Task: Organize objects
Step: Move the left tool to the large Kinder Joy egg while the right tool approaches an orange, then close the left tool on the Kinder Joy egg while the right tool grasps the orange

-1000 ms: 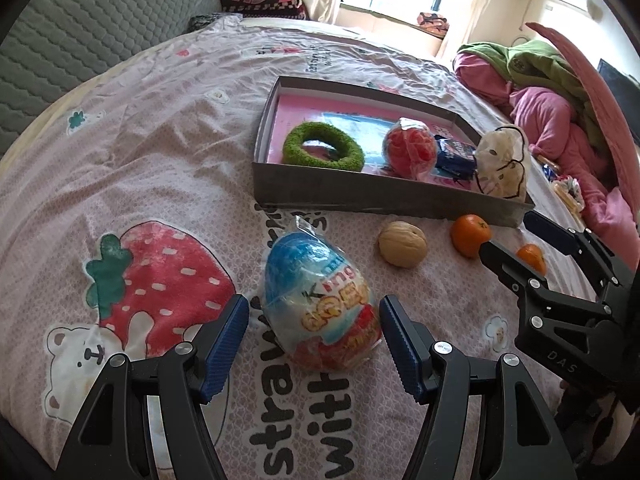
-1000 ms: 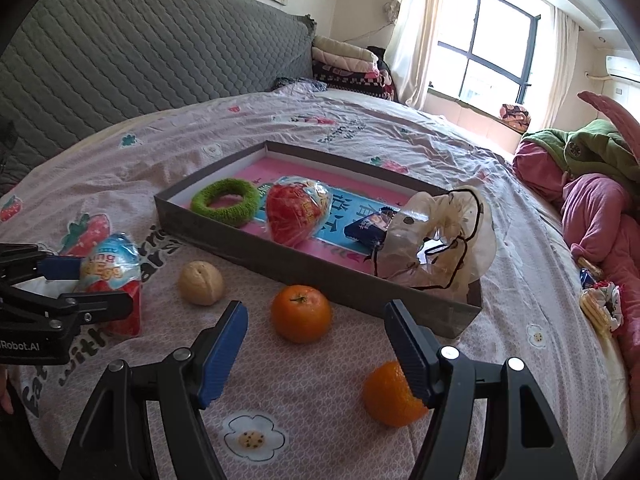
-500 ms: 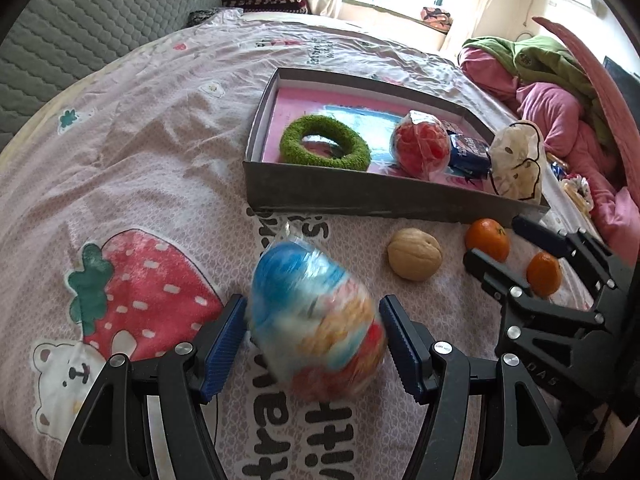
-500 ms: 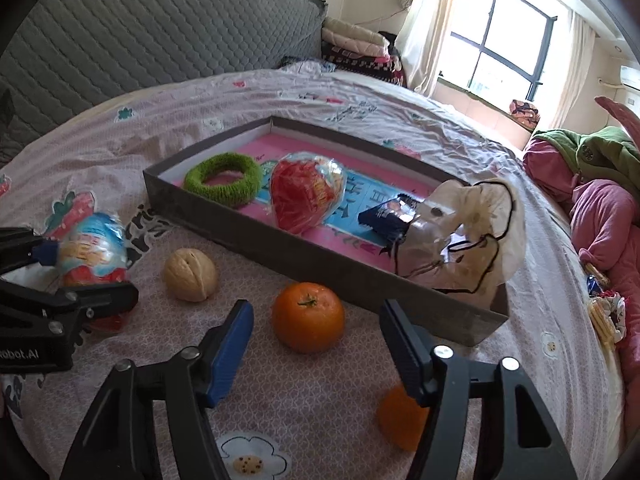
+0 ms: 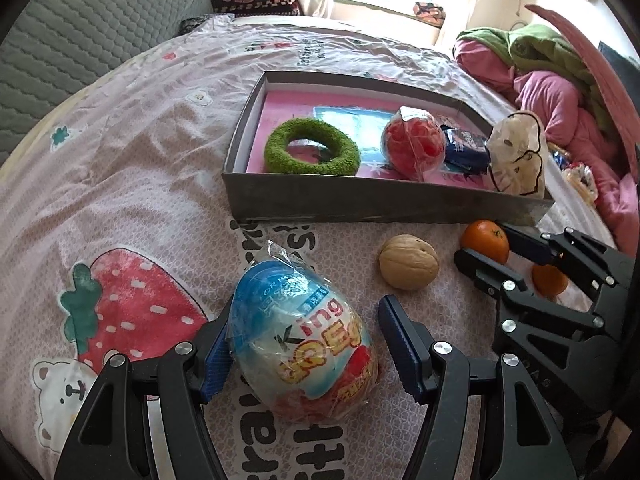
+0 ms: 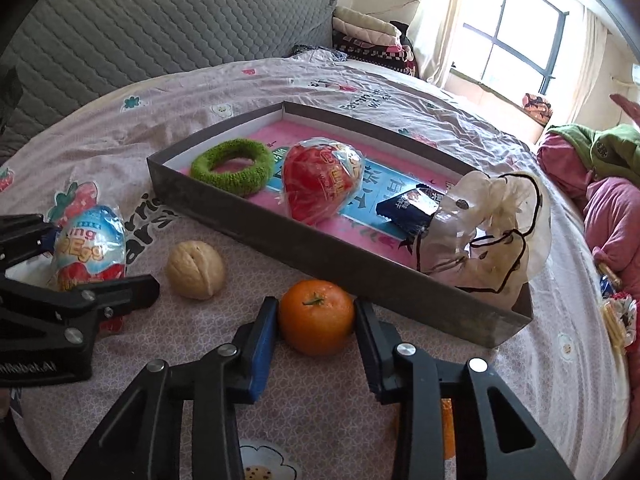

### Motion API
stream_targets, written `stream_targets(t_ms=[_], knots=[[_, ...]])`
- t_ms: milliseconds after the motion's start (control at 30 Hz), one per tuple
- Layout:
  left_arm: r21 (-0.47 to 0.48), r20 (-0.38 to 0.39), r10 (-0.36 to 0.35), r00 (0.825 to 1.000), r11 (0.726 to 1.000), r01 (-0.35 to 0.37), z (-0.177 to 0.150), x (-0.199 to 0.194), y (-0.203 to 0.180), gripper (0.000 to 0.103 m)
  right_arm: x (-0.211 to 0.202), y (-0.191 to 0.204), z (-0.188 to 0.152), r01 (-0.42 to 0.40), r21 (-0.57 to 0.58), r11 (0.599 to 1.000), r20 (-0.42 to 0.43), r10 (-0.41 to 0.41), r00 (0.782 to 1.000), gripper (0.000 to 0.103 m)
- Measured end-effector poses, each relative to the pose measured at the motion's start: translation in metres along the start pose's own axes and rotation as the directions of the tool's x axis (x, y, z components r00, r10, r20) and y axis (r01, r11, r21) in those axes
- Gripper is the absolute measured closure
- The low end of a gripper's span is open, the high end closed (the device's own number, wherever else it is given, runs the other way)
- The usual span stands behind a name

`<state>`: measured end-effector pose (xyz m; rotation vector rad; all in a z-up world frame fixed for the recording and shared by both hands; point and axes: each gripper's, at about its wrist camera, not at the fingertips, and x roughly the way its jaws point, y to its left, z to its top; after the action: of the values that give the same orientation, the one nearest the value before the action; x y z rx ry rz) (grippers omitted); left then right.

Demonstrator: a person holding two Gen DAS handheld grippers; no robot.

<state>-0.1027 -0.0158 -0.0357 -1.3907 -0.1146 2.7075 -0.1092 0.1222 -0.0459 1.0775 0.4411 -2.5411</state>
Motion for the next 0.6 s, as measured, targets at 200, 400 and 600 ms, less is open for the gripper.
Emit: stream_targets(t_ms=[200,400,600], knots=[[-0.003,0.01,0.002,1.0,1.0,-0.002,-0.001,-0.002,-0.001,0.044,-0.004,-0.002,0.0,-0.027,0.018,0.999,0.015,0.027,1.0,0.065],[-0.009,0.023,-0.012,1.0,1.0,0.012,-0.003,-0.007,0.0,0.044,-0.01,-0.004,0.0,-0.048,0.039,0.998,0.039,0.046,0.998,0.065],[0.017,0.049,0.01,0.999,1.0,-0.01,-0.006,-0.017,0.0,0.044,-0.018,-0.008,0.0,-0.068,0.059,0.996,0.057,0.065,0.996,0.065]])
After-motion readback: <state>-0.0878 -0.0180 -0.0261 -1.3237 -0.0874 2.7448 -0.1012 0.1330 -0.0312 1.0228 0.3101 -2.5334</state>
